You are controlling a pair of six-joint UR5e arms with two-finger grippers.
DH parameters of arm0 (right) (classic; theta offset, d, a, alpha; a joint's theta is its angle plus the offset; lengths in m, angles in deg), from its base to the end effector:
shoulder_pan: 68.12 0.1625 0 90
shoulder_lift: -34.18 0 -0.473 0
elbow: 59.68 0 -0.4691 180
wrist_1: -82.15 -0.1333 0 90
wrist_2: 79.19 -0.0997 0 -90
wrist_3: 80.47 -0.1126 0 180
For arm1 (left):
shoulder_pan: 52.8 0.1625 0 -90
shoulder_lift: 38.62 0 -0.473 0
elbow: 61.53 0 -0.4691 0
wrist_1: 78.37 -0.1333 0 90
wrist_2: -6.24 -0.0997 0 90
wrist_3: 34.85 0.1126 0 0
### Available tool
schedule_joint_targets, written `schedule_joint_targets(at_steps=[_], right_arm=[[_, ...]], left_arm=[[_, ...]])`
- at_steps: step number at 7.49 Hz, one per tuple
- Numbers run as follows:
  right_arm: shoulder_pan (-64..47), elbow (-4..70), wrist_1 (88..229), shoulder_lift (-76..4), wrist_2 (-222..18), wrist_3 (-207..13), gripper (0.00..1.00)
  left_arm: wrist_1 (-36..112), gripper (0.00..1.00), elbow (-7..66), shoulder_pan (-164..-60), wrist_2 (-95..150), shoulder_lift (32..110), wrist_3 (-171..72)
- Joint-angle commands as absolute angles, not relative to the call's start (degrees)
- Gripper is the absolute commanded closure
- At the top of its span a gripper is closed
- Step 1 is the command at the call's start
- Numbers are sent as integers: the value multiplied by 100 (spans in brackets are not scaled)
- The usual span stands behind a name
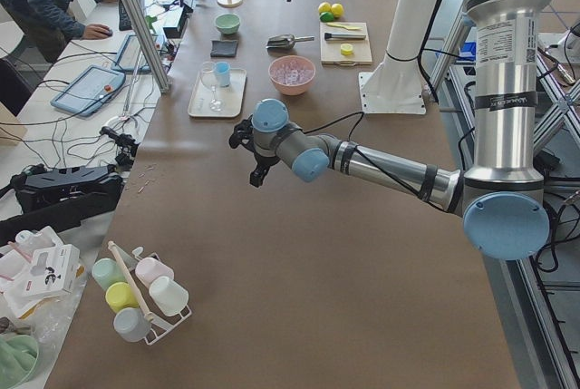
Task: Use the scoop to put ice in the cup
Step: 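Move the right gripper to the scoop handle while the left approaches the bowl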
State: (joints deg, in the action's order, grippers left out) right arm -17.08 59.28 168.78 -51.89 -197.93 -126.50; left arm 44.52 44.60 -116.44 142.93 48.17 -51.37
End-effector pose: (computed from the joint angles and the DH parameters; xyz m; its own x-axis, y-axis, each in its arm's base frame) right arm -0.2938 -0.4892 0.4003 0.7141 -0.0850 0.6949 -0.0100 0.9913 0.1316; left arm 0.2007 -0.5206 0.5122 0.4552 0.5626 -0.6902 -0.1878 0.8183 0.5432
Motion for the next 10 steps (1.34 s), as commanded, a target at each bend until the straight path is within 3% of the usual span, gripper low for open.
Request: schedule_joint_targets(at_steps=[1, 5, 8, 10], right_arm=[[-2406, 5976, 16278, -5194, -19329, -13741, 1], [-3496, 5793, 15601, -5441, -18310, -14777, 1], [-3893, 5484, 15449, -5371, -17834, -15078, 2], [-4016, 5396, 15449, -5371, -17816, -15201, 11]], left_arm=[[5834, 2, 4272, -10706, 14204, 4953, -5137], [7689, 2, 3692, -10160, 13163, 5454, -4667], [8025, 2, 2962, -9596, 12762, 6210, -3364], [8370, 2, 2655, -9263, 12410, 6499, -2721]])
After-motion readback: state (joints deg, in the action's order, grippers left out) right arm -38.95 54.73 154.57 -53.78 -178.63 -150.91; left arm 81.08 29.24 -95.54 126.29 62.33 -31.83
